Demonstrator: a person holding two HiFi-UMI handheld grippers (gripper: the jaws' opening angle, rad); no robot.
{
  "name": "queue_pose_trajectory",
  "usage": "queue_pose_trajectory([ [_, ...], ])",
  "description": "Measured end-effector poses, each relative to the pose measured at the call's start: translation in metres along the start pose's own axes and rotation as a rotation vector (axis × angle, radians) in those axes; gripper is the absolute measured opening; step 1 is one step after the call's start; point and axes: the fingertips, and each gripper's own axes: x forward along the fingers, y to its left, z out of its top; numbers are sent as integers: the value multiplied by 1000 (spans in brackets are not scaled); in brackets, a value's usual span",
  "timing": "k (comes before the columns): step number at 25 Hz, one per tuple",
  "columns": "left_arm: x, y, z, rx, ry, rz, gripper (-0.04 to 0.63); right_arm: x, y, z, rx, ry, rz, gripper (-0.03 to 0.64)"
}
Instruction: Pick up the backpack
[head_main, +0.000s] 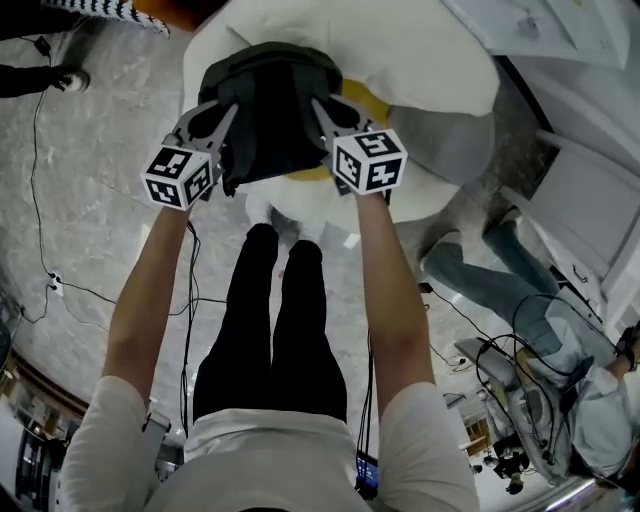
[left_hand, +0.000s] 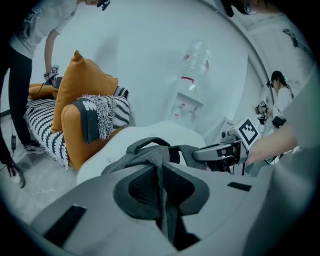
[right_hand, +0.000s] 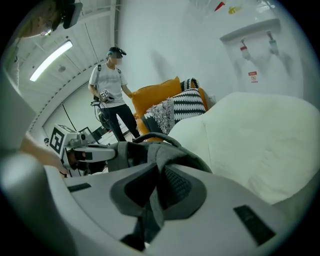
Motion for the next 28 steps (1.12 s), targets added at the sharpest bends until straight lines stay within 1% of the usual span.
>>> queue_pose_trajectory([
  [10,-25,-31,22,-16,-9,25,32,-44,18,18,16,-16,1,35],
  [15,-53,-44,18,-21,-8,48,31,-66,43,14,7,-20,7,35],
  [19,-68,-54,14,-14,-7,59,30,-80,55,11,3,-34,10,35],
  [23,-86,-62,11,-23,-11,70,29,-93,70,10,-7,-44,15,34],
  [28,-106,-75,19,-26,-22,76,29,-116,86,14,-26,-48,22,34],
])
